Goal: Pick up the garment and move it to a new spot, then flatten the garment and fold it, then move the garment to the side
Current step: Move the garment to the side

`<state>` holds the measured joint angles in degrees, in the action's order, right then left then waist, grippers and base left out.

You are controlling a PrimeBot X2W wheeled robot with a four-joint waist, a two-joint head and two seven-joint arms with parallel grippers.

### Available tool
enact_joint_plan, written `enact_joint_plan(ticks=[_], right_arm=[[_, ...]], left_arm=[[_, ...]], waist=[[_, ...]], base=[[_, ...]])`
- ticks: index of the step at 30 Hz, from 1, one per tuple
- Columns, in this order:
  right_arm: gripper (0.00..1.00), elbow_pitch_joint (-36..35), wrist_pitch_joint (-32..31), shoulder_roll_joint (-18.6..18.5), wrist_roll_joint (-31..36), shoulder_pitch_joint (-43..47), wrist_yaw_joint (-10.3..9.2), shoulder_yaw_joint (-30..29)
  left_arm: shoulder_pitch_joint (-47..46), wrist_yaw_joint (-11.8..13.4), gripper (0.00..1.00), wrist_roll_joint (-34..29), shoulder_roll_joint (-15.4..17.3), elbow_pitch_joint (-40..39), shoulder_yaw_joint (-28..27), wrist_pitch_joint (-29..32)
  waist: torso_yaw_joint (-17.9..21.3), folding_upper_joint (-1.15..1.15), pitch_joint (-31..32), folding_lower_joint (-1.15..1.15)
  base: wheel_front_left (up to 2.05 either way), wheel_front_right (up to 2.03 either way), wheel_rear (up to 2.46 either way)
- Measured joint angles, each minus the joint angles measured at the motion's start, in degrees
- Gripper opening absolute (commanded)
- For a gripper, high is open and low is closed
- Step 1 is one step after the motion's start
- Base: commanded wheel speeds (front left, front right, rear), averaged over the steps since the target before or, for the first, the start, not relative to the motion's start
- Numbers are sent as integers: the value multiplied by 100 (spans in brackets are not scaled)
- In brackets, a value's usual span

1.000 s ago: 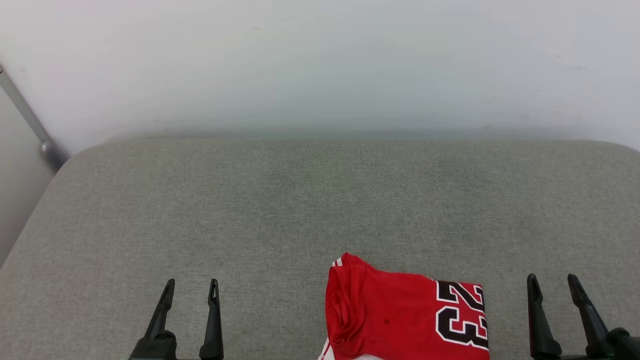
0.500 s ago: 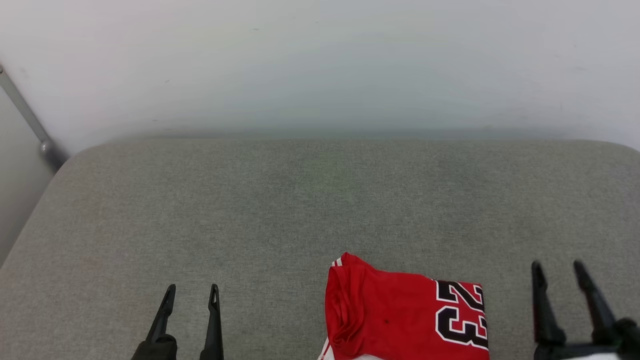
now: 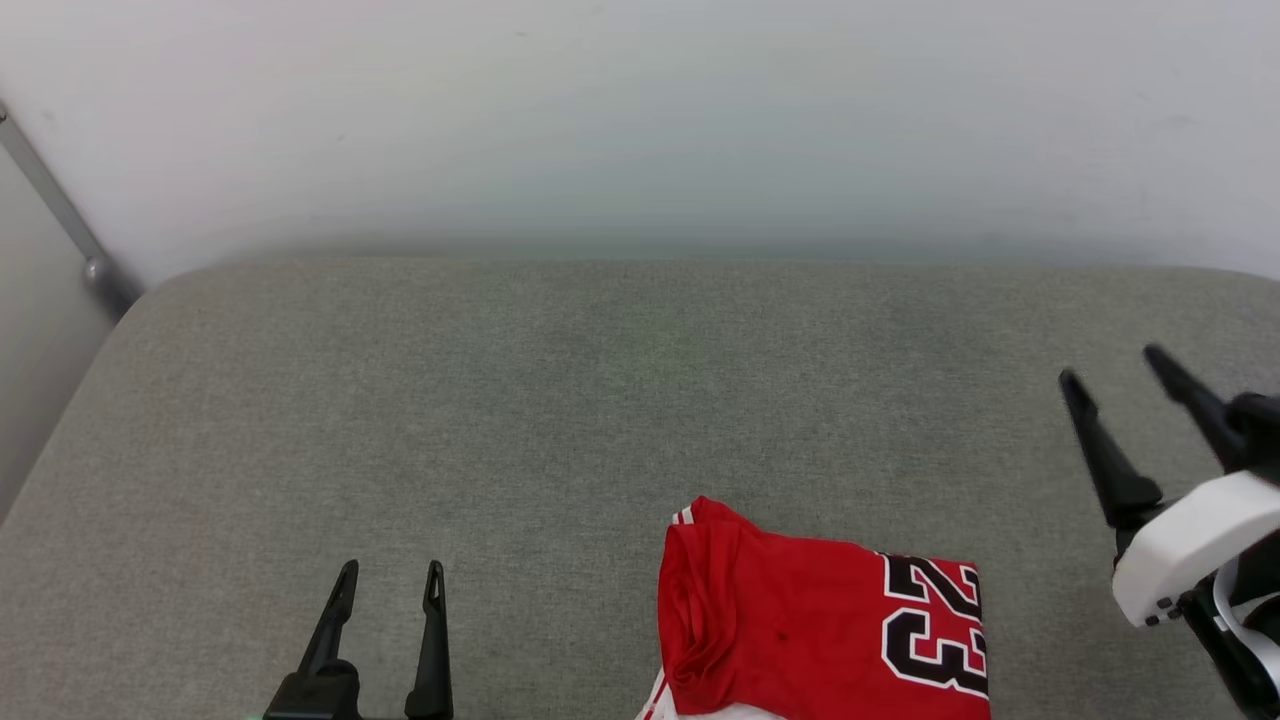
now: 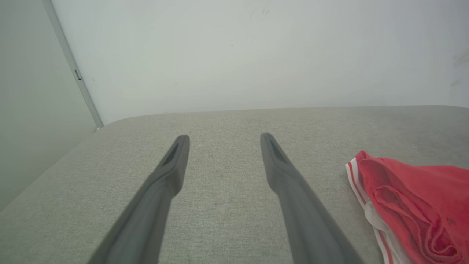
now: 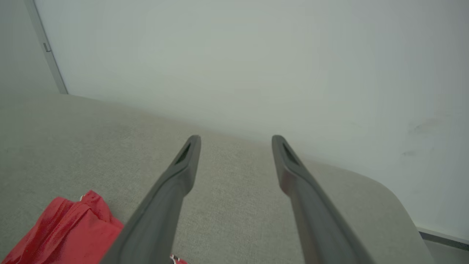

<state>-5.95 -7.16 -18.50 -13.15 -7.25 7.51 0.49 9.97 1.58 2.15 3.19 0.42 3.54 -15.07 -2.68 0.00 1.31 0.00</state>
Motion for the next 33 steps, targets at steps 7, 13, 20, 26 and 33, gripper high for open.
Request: enact_joint_plan(ticks=[7,13,20,26,33], right_arm=[[100,148,-2516,-1238,-1729,-104,0,925],[100,367,-3882,-1918,-3212,-18,0,1214],[100,843,-4389,-1593,-4394,190,0,1105],[100,1039,-4334,-1316,-4545,53,0,1295],[69,1112,-4219,-1395,-4445,-241,4,1836]], left_arm=[[-98,-7,100,12,-9,-3,0,0],[-302,-19,100,13,-13,-25,11,0],[-732,-56,100,57,-20,-35,131,0],[-973,-58,100,64,-22,-32,164,0],[-1160,-54,100,91,-23,0,240,0]], waist=[[-60,0,-143,0],[-121,0,-403,0],[-301,0,-980,0],[-479,0,-1391,0],[-681,0,-1700,0]], base=[[0,0,0],[0,0,0],[0,0,0],[0,0,0],[0,0,0]])
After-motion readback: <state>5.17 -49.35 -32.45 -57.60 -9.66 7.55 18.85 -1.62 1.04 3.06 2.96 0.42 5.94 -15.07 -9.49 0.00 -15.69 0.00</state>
